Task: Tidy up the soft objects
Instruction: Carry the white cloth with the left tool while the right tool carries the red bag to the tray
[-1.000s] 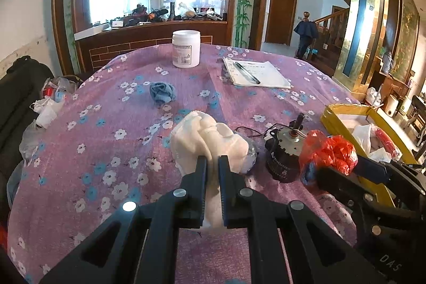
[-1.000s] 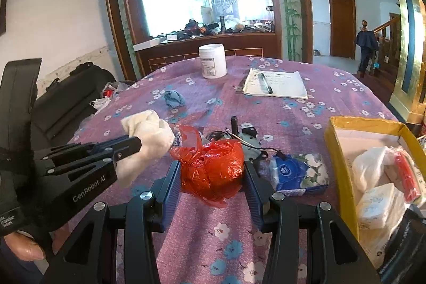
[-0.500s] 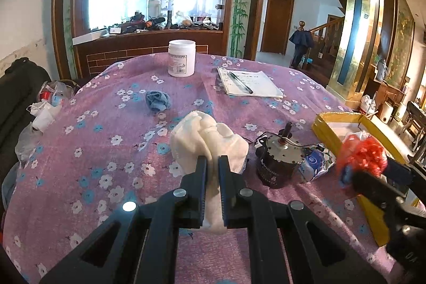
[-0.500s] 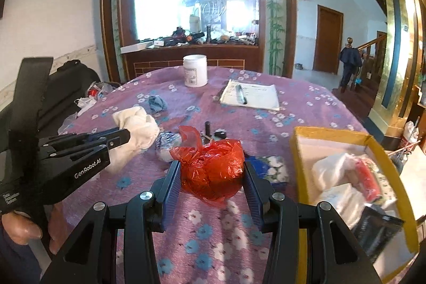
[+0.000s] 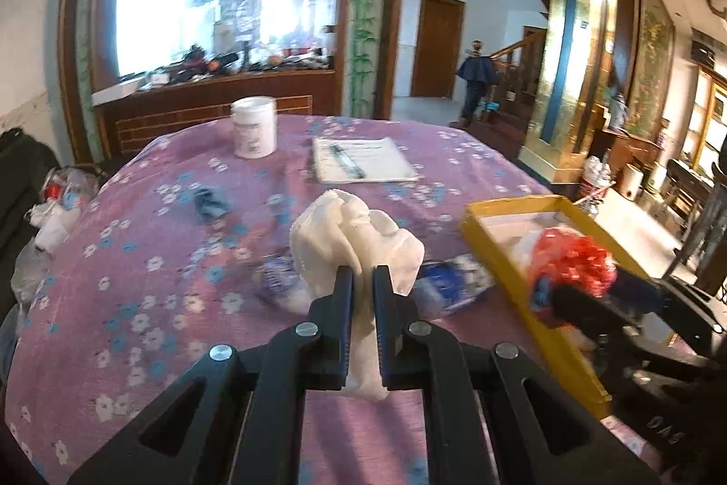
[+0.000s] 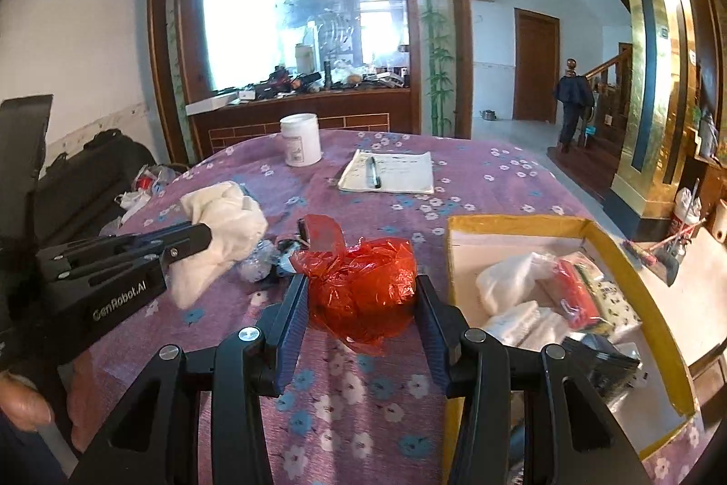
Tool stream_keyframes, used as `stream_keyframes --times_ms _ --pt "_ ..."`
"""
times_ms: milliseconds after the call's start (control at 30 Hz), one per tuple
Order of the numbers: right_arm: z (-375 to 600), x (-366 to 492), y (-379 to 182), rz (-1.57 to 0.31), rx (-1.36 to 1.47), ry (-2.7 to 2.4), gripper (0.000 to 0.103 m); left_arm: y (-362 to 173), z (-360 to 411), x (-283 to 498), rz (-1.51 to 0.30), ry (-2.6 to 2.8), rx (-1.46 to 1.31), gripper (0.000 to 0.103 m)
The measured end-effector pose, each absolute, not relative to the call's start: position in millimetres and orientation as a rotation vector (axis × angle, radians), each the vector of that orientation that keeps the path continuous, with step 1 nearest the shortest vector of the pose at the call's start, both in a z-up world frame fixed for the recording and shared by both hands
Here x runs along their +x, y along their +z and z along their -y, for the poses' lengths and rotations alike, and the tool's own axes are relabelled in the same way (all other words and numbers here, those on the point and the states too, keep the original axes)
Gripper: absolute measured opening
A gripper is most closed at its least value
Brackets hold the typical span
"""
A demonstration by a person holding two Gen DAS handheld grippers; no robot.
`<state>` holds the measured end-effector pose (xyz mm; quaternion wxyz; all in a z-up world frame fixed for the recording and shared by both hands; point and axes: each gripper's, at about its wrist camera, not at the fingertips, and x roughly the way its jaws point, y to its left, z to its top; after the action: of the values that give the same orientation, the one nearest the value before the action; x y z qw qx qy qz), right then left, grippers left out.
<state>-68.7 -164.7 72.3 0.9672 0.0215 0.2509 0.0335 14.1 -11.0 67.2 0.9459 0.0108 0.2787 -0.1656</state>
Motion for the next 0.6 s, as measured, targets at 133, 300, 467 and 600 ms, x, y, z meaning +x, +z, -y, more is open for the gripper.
stream_keyframes --times_ms 133,300,467,600 --pt "188 -76 74 -0.499 0.078 0.036 0.049 71 44 8 -0.566 -0.389 0.037 0.008" --pt "233 -83 73 -0.496 0.153 -0.037 0.049 71 89 2 -0.586 -0.457 0.054 0.008" --pt "282 -89 68 -0.505 0.219 -0.125 0.049 60 141 -5 -0.615 -0.521 0.088 0.009" --pt "312 -92 61 -0.522 0.260 -0.174 0.049 43 178 -8 -0.649 -0.561 0.119 0.009"
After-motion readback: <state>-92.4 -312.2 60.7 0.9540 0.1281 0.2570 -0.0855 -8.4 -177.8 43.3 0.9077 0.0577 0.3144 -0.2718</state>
